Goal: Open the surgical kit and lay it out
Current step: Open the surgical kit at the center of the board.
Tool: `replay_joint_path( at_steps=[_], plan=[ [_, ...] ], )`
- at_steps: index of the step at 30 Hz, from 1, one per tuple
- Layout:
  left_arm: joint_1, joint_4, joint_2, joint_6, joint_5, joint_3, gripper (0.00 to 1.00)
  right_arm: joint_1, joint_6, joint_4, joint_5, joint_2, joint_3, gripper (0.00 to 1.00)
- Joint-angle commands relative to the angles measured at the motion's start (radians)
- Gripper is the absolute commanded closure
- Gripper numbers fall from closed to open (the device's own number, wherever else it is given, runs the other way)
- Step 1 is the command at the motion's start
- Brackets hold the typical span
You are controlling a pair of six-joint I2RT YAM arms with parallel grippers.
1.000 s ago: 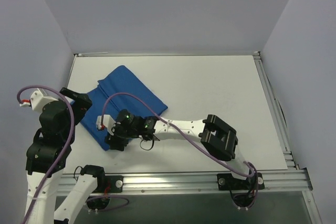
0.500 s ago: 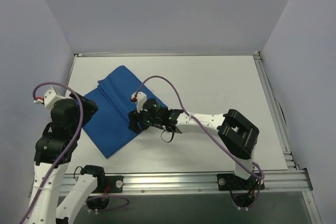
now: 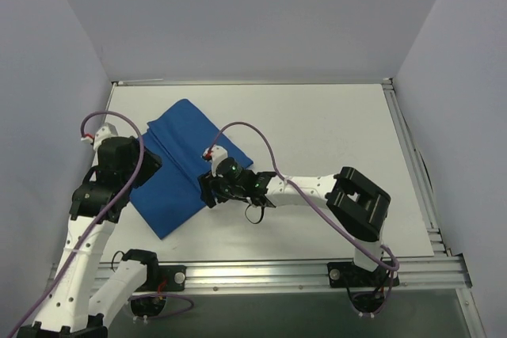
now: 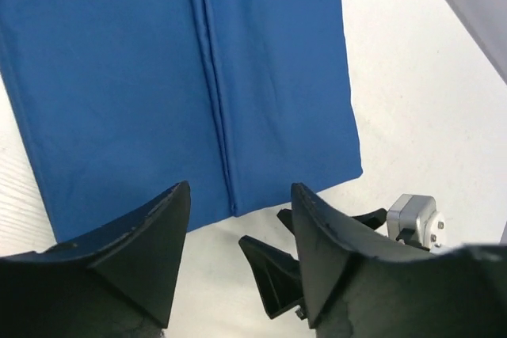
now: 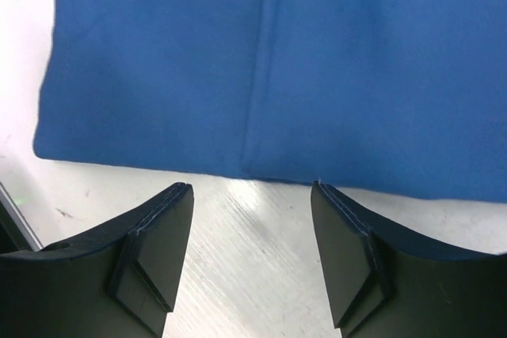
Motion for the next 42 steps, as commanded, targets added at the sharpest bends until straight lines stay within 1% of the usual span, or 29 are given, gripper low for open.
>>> replay_joint_path(
  at_steps=[1, 2, 4, 7, 9, 13, 16, 21, 27, 31, 38, 39, 40, 42],
  plan=[
    [-0.001, 0.071, 0.024, 0.021, 0.075, -0.009, 0.36, 0.000, 0.012, 0.012, 0.015, -0.003, -0.014, 0.38],
    [-0.001, 0.074, 0.024, 0.021, 0.076, -0.012, 0.29, 0.007, 0.003, 0.009, 0.020, -0.001, -0.014, 0.36],
    [-0.001, 0.083, 0.021, 0.018, 0.076, -0.019, 0.21, 0.032, -0.036, 0.000, 0.032, 0.008, -0.008, 0.35],
    [-0.002, 0.089, 0.011, 0.019, 0.070, -0.022, 0.12, 0.062, -0.069, -0.015, 0.064, 0.028, 0.020, 0.34],
    [-0.001, 0.094, 0.011, 0.025, 0.069, -0.021, 0.09, 0.091, -0.103, -0.023, 0.144, 0.045, 0.035, 0.33],
    [-0.001, 0.091, 0.016, 0.033, 0.073, -0.015, 0.08, 0.109, -0.142, -0.070, 0.198, 0.095, 0.109, 0.34],
    [0.001, 0.089, 0.013, 0.031, 0.073, -0.015, 0.08, 0.111, -0.178, -0.100, 0.266, 0.138, 0.155, 0.39],
    [0.001, 0.097, -0.001, 0.036, 0.076, -0.019, 0.07, 0.111, -0.243, -0.094, 0.330, 0.164, 0.184, 0.43],
    [0.001, 0.102, 0.001, 0.028, 0.076, -0.038, 0.07, 0.112, -0.298, -0.118, 0.351, 0.218, 0.245, 0.45],
    [0.001, 0.109, 0.007, 0.021, 0.090, -0.049, 0.07, 0.112, -0.315, -0.161, 0.373, 0.263, 0.291, 0.50],
    [0.001, 0.117, -0.001, 0.028, 0.090, -0.047, 0.06, 0.112, -0.340, -0.182, 0.397, 0.299, 0.319, 0.51],
    [0.001, 0.117, 0.001, 0.028, 0.089, -0.049, 0.06, 0.112, -0.343, -0.195, 0.414, 0.304, 0.325, 0.56],
    [0.001, 0.117, 0.001, 0.030, 0.089, -0.049, 0.06, 0.112, -0.346, -0.201, 0.425, 0.309, 0.337, 0.70],
    [0.001, 0.118, 0.001, 0.028, 0.089, -0.053, 0.06, 0.112, -0.355, -0.202, 0.438, 0.310, 0.347, 0.80]
  ],
)
